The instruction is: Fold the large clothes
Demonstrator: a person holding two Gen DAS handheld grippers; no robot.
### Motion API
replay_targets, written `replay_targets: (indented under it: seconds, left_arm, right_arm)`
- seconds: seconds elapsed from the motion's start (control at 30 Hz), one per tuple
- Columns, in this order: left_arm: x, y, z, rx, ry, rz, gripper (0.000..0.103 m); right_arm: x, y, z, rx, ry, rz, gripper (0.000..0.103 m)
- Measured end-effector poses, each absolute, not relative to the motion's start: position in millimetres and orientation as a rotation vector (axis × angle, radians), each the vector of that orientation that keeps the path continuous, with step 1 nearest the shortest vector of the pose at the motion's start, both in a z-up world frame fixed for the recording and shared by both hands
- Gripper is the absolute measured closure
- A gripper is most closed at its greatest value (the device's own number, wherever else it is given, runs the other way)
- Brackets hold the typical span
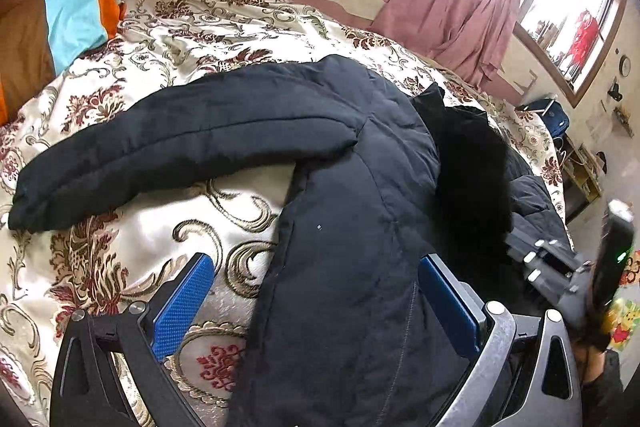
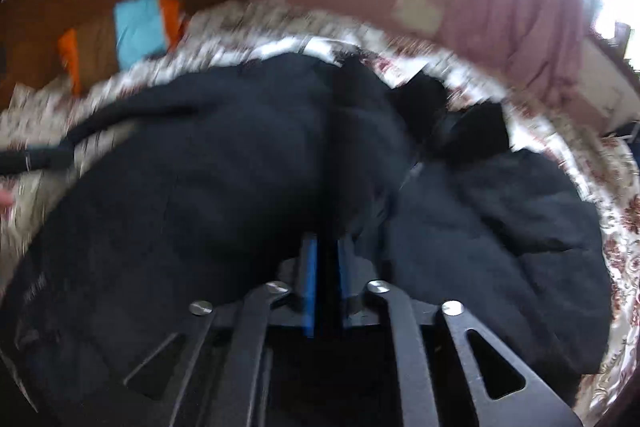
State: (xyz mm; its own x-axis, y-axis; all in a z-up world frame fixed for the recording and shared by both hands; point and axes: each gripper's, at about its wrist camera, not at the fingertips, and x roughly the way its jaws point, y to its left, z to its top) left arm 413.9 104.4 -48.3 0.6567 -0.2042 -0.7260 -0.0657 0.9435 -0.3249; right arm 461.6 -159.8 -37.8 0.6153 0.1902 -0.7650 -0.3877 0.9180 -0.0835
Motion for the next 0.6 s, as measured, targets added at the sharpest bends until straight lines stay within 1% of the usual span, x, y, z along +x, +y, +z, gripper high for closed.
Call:
replay_targets:
  seconds: [0.03, 0.07, 0.2, 0.3, 0.43, 0.53, 0.57, 0.6]
  left_arm:
    - [413.1, 104.1, -50.0, -0.339, 0.852, -0.089, 0.0]
    - [412.0, 103.0, -51.3, -0.338, 0.848, -0.103, 0.0]
    - [416.6, 89.5, -51.0, -0.336, 0.831, -0.171, 0.0]
    - [426.9, 68.4, -50.9, -0.327, 0.831, -0.229, 0.0]
    - [446.5, 28.9, -55.8, -0.285, 0.859, -0.274, 0.001]
    - [461.2, 2.2, -61.5, -0.245, 0.913, -0.247, 0.001]
    - [465.9, -4.1, -63.8, -0.232, 0.932, -0.223, 0.003]
    - [469.0, -8.6, -65.0, -0.228, 0.941, -0.212, 0.016]
  right_arm:
    - [454.5, -162.6, -40.2, -0.237, 0.861, 0.354, 0.039]
    - [447.3, -165.9, -39.0, -0.214, 0.856, 0.376, 0.035]
    - [424.1, -197.5, -28.4, -0.142, 0.844, 0.367, 0.034]
    - [400.0, -239.6, -19.5, -0.084, 0.818, 0.307, 0.034]
    - [376.6, -295.3, -12.0, -0.011, 0.733, 0.144, 0.034]
    - [361.9, -339.6, -8.0, 0.109, 0.647, 0.049, 0.034]
    - [360.4, -355.0, -6.4, 0.152, 0.631, 0.026, 0.034]
    - [365.7, -361.4, -5.3, 0.174, 0.63, 0.015, 0.034]
